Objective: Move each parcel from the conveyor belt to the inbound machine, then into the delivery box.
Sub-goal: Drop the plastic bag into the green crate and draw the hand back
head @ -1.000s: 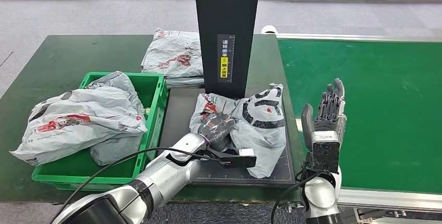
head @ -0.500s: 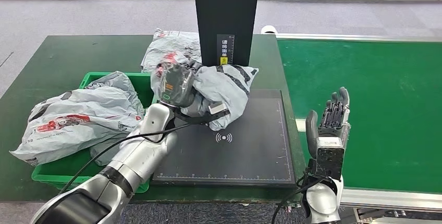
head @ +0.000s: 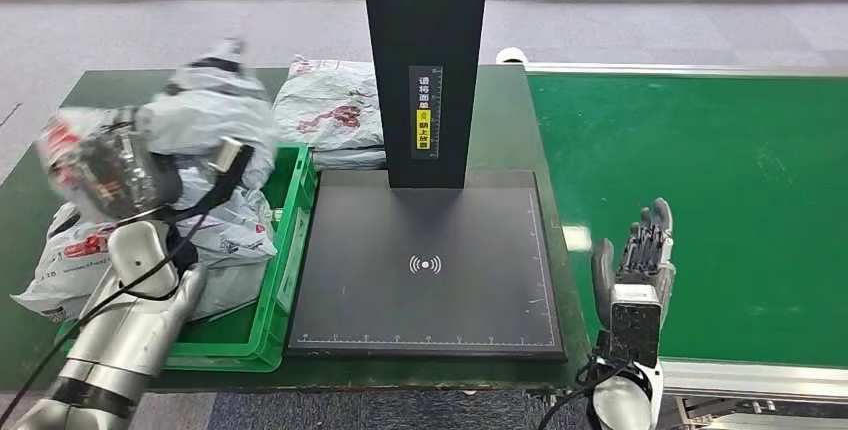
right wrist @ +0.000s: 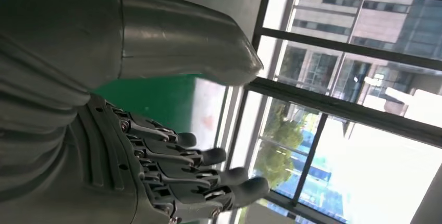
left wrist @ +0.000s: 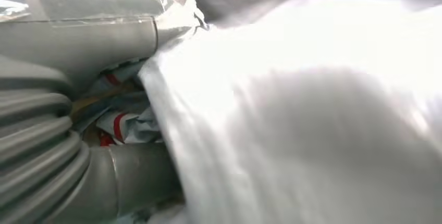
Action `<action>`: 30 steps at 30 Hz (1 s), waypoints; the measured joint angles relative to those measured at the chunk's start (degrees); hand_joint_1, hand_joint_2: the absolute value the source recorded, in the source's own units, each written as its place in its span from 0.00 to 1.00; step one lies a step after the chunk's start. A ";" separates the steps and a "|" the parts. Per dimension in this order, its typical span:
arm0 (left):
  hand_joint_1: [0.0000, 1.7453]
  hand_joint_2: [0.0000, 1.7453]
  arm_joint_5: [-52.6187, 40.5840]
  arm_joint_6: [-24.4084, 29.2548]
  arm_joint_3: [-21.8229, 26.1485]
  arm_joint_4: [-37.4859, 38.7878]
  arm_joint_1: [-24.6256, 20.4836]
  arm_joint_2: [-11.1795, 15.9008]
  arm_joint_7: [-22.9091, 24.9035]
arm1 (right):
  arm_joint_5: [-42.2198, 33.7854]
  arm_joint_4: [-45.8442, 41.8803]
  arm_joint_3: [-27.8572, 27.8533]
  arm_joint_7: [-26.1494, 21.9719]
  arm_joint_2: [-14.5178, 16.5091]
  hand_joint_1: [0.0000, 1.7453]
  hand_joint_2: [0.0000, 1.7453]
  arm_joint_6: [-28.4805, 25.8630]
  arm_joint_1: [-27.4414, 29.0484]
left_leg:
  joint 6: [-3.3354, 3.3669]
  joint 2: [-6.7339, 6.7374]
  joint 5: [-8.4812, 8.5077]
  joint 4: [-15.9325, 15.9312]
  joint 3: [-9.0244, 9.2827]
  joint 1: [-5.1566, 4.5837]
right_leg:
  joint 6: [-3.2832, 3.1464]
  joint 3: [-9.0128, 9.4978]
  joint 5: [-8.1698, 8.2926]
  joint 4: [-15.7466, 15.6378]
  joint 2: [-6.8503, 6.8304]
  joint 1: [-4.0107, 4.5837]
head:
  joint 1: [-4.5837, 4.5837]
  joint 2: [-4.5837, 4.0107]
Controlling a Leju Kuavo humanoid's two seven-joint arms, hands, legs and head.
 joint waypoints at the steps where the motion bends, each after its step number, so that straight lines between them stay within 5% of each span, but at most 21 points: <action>1: 1.00 1.00 -0.02 -1.03 -0.69 0.34 0.73 1.31 2.67 | 0.10 -0.07 -0.02 0.19 -0.08 0.00 1.00 0.22 0.31 | 0.00 -0.10 0.02 -0.01 0.00 0.02 | -0.02 0.04 -0.04 0.01 -0.08 0.01 | 0.01 0.01; 7: 0.97 1.00 -0.05 -4.22 -0.02 3.33 6.02 4.45 -2.95 | 0.97 -0.50 -0.05 1.19 -0.24 0.00 1.00 1.16 1.62 | -0.01 -0.16 0.02 0.00 -0.03 0.03 | -0.05 0.05 -0.05 0.01 -0.10 0.00 | 0.03 0.00; 11: 0.06 1.00 -0.05 -9.16 0.68 4.71 7.05 5.10 -4.57 | 1.14 -0.70 -0.06 1.56 -0.32 0.00 1.00 1.66 1.76 | 0.00 -0.20 0.00 0.00 -0.03 0.01 | -0.04 0.06 -0.05 -0.02 -0.14 0.00 | 0.03 -0.01; 12: 0.01 1.00 -0.05 -10.97 1.22 5.23 7.24 4.96 -6.00 | 1.09 -0.71 -0.06 1.64 -0.34 0.00 1.00 2.04 1.71 | 0.00 -0.19 -0.01 0.00 -0.03 0.01 | -0.04 0.06 -0.05 -0.02 -0.14 0.00 | 0.04 0.00; 15: 0.00 1.00 0.72 -15.50 2.93 7.30 7.24 3.79 -13.58 | 0.93 -0.74 -0.11 1.74 -0.45 0.00 1.00 3.42 1.52 | 0.00 -0.21 -0.01 0.00 0.04 -0.01 | -0.04 0.11 -0.05 -0.02 -0.17 -0.02 | 0.03 0.00; 20: 0.00 1.00 8.17 -17.68 8.28 9.46 7.48 -0.30 -34.14 | 0.66 -1.45 -0.68 1.66 -0.69 0.00 1.00 4.53 1.94 | 0.02 -0.27 -0.02 -0.01 0.13 -0.04 | -0.02 0.24 -0.08 -0.01 -0.27 -0.04 | 0.03 0.01; 26: 0.00 1.00 23.57 -10.79 13.14 6.56 8.51 -3.27 -44.00 | 0.29 -1.83 -0.98 1.85 -0.96 0.00 1.00 4.93 2.34 | 0.01 -0.22 -0.01 -0.01 0.17 -0.04 | -0.03 0.25 -0.05 0.00 -0.20 -0.05 | 0.02 -0.01; 30: 0.00 1.00 29.86 -7.15 16.08 3.35 9.61 -4.44 -46.18 | 0.03 -1.93 -0.98 2.06 -1.20 0.00 1.00 4.84 2.40 | 0.01 -0.21 -0.01 -0.01 0.17 -0.02 | -0.04 0.23 -0.05 0.00 -0.19 -0.02 | 0.03 0.01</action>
